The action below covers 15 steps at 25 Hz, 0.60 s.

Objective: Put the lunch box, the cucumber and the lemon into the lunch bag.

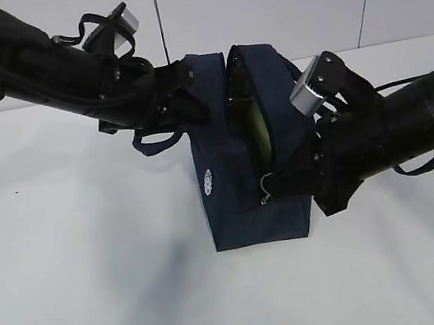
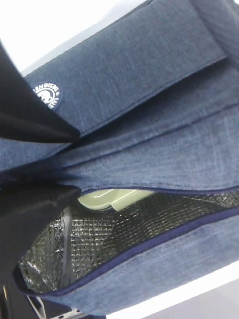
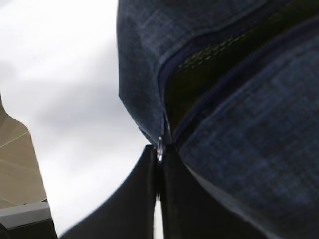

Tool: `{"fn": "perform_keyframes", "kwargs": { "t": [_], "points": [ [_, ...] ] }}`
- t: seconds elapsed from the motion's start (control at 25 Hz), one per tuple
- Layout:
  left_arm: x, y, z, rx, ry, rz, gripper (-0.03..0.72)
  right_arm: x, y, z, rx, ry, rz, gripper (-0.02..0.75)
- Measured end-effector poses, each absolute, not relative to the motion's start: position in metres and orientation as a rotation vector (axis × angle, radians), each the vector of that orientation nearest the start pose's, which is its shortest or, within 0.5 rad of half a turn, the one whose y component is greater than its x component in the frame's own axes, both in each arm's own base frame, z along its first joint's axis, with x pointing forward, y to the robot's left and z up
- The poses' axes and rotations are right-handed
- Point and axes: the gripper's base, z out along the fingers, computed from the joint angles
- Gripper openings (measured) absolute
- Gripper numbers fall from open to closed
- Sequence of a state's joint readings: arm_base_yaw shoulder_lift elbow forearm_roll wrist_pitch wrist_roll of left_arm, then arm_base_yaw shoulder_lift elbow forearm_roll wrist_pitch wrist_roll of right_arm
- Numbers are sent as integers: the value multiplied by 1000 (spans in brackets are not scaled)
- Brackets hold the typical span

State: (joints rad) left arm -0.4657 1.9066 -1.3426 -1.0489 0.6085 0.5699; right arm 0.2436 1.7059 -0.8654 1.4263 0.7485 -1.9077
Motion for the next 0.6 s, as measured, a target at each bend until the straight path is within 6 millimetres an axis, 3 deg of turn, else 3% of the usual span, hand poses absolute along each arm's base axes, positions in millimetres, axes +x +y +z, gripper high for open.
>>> {"fn": "perform_keyframes", "kwargs": {
  "t": [0.4,0.6],
  "points": [
    [352,-227,224,356,2461,-1006,217,290,135,196,-1140,1976,747,1],
    [352,-228,224,386,2455,-1002,347,290,135,196,-1143,1979,746,1]
  ]
}}
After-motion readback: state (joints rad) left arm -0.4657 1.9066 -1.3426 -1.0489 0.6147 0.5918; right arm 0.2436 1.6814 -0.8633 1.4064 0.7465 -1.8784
